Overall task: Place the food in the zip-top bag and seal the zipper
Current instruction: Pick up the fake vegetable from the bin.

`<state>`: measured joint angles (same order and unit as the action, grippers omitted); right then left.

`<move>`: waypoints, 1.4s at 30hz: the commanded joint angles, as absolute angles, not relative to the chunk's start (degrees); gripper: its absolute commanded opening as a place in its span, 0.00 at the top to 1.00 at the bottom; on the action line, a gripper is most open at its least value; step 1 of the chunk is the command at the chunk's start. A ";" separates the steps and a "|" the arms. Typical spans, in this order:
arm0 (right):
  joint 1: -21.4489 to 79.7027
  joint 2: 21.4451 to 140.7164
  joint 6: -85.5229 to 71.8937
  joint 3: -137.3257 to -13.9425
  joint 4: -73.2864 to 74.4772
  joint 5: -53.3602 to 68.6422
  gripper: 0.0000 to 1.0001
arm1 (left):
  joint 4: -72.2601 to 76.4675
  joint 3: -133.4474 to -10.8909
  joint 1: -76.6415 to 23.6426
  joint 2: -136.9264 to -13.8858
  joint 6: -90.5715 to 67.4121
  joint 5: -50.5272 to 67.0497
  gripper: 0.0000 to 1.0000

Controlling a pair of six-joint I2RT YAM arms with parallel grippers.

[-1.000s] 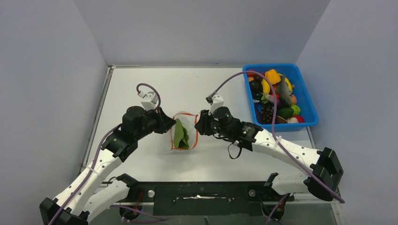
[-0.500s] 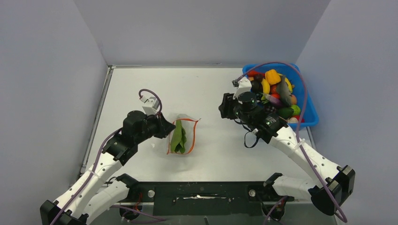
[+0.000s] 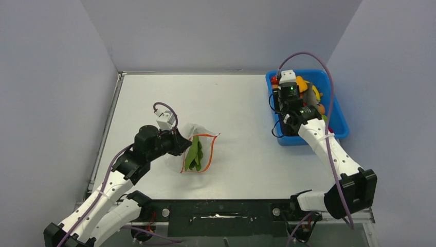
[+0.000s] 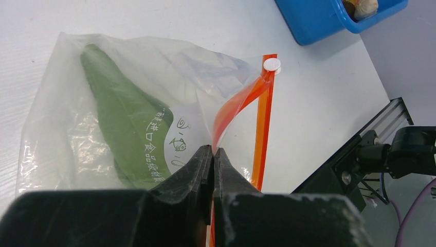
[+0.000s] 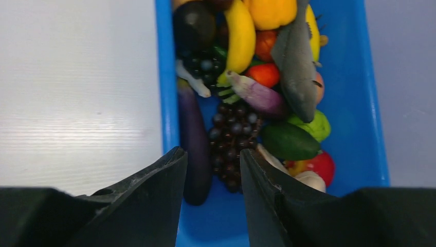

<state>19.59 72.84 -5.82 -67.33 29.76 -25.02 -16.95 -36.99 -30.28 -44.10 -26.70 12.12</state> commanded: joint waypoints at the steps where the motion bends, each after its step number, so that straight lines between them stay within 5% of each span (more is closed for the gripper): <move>1: 15.41 79.02 3.95 -71.61 29.65 -32.47 0.57 | -13.07 -37.88 -30.23 -43.15 -25.77 13.54 1.00; 16: 9.40 98.55 15.57 -80.19 24.71 -33.65 0.58 | -12.72 -36.37 -30.18 -41.98 -25.40 13.69 1.00; 42: 9.31 109.12 20.85 -85.62 25.31 -33.61 0.63 | -12.68 -36.47 -30.14 -41.15 -25.23 14.20 1.00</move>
<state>9.67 108.95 19.53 -83.05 26.41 -31.40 -16.49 -35.94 -30.28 -42.37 -26.26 13.15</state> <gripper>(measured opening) 0.394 0.016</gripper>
